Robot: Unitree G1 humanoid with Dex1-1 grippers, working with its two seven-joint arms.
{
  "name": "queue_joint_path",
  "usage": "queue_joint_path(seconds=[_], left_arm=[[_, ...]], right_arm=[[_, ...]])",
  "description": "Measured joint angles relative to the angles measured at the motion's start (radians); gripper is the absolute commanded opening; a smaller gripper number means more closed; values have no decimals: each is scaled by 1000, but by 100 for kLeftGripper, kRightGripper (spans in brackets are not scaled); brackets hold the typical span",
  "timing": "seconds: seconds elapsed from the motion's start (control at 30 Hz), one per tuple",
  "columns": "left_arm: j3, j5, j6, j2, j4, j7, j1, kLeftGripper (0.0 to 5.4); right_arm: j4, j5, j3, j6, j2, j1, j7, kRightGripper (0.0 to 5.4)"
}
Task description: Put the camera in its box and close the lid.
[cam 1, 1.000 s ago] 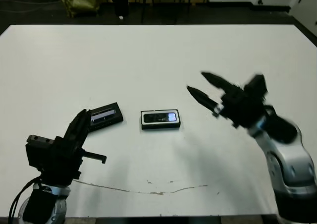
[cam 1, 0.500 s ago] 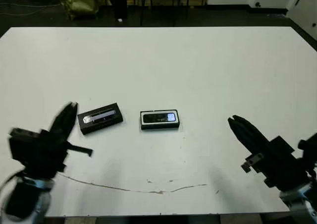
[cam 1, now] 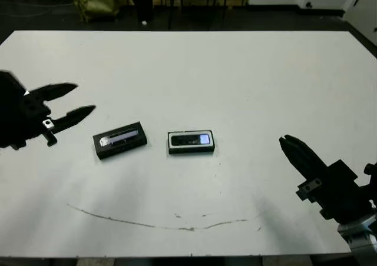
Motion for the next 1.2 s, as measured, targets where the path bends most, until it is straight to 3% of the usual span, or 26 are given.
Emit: queue_joint_path(seconds=[0.27,0.43,0.67,1.2], left_arm=[[-153,26,-1,-10,211,-184,-186,539],[-207,41,-47,-41,337,-291,-238,539],[-253,51,-111,-65,505,-467,-281,539],[-287,107,-127,-81,554,-508,-285,539]], right_arm=[[47,-15,5,-40,-3,-3,8,0],[18,4,8,-30,-12,1,-14,0],[-61,11,34,42,-33,23,-84,0],[-58,-24,56,36,-38,34,-90,0]])
